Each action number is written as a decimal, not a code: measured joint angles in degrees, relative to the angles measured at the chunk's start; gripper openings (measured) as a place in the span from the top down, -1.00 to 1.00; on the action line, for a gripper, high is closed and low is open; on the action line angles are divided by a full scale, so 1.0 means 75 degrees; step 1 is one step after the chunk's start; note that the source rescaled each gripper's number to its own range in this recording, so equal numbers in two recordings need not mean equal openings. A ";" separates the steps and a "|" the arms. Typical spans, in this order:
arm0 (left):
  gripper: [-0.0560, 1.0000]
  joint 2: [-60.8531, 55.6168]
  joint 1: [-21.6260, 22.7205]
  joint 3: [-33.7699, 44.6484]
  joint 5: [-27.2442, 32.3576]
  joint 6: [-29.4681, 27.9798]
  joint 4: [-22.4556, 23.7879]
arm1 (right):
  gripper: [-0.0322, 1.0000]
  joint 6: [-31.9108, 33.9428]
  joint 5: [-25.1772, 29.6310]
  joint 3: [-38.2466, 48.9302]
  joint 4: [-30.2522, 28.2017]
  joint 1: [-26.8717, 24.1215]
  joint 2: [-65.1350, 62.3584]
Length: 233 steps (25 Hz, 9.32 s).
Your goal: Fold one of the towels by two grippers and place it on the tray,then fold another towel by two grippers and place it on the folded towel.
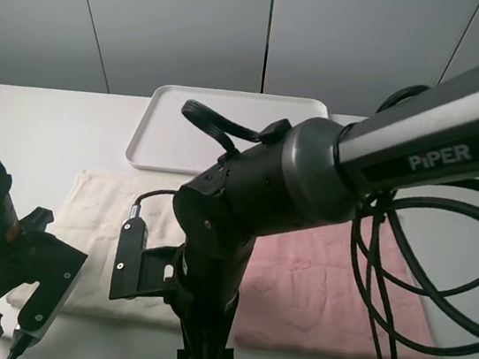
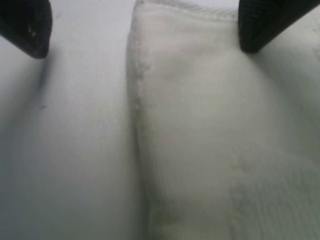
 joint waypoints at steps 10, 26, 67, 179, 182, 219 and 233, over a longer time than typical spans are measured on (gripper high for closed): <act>-0.95 0.0013 0.0000 0.0000 0.0000 0.0000 0.0000 | -0.73 0.0015 -0.0105 -0.0020 -0.0076 0.0000 0.0167; -0.82 0.0013 0.0000 0.0000 -0.0173 -0.0032 0.0000 | 0.93 0.1356 -0.0338 -0.0117 -0.0933 0.0027 0.0252; 0.87 -0.2034 0.0840 0.0051 -0.2304 -0.5404 0.0797 | 0.94 0.7275 -0.0037 -0.0013 -0.3181 -0.0640 -0.1328; -0.92 0.1702 0.2882 -0.2375 -0.1728 -0.9328 -0.0864 | -1.00 0.6393 -0.0149 -0.1774 0.1281 -0.2777 0.0378; -0.94 0.1673 0.3101 -0.2341 -0.1610 -0.9316 -0.0995 | -1.00 0.6290 -0.0077 -0.1888 0.1327 -0.2888 0.0463; -0.94 0.1619 0.3264 -0.2317 -0.1302 -0.9112 -0.1091 | 0.30 0.5415 0.0124 -0.3111 0.2180 -0.2862 0.1816; -0.94 0.1619 0.3269 -0.2299 -0.1367 -0.9011 -0.1045 | 0.85 0.5221 -0.0059 -0.3111 0.2242 -0.2639 0.1786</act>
